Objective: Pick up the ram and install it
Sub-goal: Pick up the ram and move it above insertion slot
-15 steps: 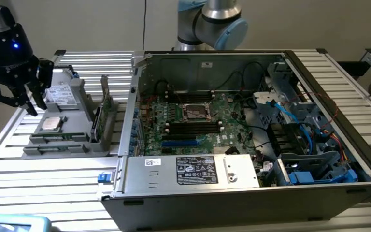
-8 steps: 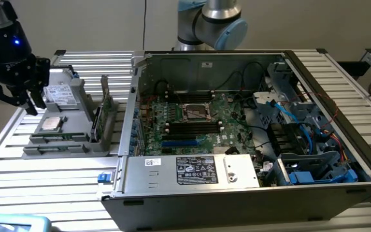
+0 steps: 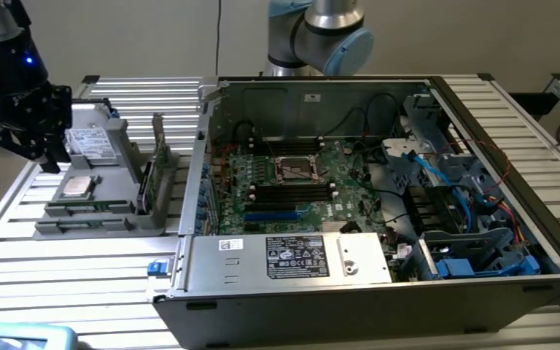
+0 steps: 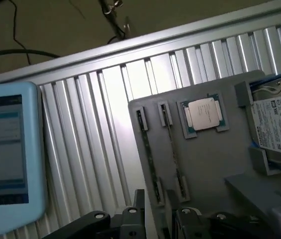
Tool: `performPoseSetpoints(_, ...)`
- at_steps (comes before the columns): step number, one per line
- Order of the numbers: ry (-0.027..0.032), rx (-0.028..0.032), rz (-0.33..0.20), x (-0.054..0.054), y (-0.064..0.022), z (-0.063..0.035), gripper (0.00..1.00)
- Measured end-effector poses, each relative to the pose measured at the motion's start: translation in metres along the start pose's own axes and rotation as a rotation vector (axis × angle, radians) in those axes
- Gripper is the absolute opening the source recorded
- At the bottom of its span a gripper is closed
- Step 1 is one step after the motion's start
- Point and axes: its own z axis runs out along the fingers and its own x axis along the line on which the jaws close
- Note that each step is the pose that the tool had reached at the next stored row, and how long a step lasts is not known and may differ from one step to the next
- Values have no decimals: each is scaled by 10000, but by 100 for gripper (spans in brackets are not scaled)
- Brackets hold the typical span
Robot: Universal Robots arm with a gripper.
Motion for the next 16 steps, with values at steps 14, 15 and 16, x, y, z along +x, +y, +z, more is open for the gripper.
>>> performPoseSetpoints(14,-37,221,-2544,-11,0,118,31)
performPoseSetpoints(15,-38,226,-2700,-12,0,136,31)
performPoseSetpoints(16,-43,227,-2811,-12,0,153,31)
